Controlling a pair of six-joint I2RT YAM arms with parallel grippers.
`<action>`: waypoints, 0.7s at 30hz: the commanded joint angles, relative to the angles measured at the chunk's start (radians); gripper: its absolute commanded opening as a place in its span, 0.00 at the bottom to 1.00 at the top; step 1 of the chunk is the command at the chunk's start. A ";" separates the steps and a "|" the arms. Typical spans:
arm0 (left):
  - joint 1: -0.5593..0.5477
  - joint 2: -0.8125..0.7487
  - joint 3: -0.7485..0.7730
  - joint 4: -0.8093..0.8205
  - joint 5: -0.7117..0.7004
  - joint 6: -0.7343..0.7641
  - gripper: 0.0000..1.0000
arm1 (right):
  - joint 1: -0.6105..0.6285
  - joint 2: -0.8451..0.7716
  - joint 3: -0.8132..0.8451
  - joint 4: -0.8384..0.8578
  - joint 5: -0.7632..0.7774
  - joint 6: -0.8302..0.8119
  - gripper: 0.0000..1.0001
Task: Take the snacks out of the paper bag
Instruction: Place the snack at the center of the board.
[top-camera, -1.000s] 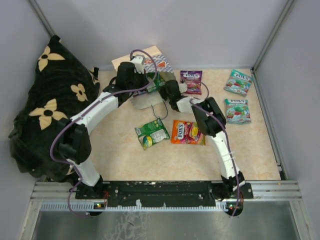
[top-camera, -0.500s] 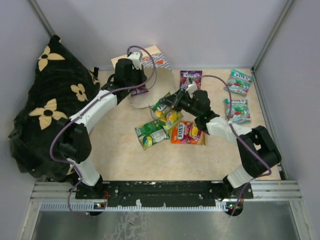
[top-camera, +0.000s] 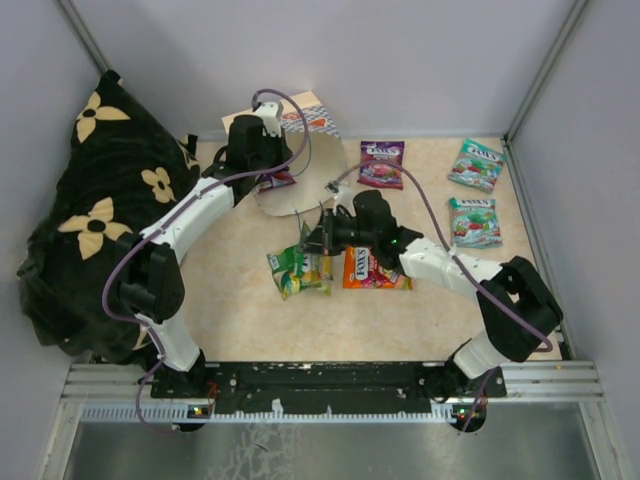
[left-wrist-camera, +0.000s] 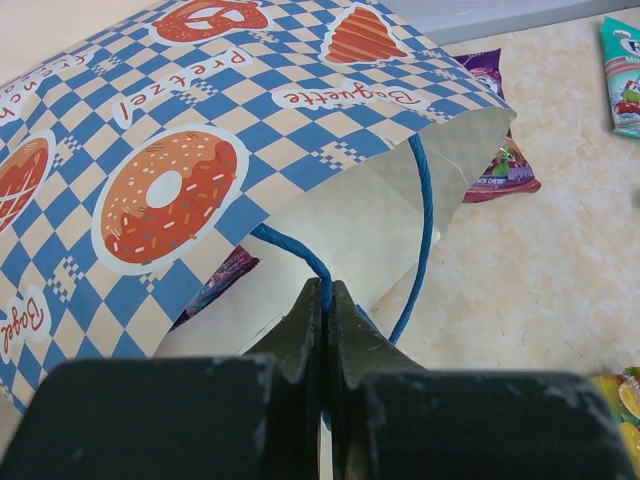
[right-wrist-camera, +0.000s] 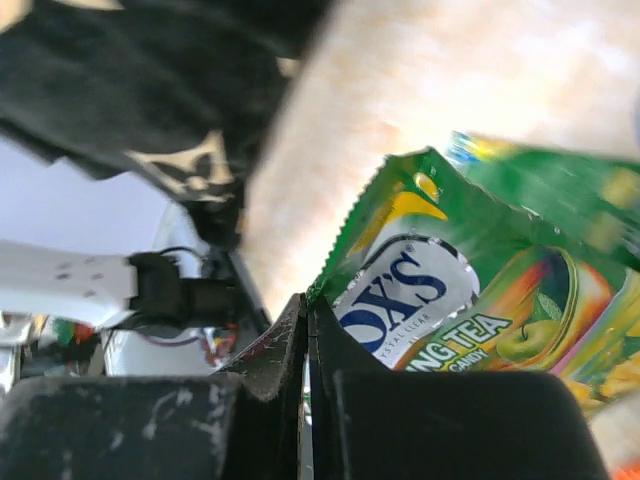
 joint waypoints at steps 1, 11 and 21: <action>0.009 -0.002 0.035 0.022 0.005 0.003 0.00 | 0.087 -0.079 0.179 0.013 -0.069 -0.037 0.00; 0.019 -0.010 0.024 0.009 0.019 0.003 0.00 | 0.049 0.007 -0.072 0.147 0.110 -0.083 0.00; 0.023 -0.034 0.007 -0.001 0.016 0.015 0.00 | -0.018 0.326 -0.138 0.235 0.129 -0.041 0.18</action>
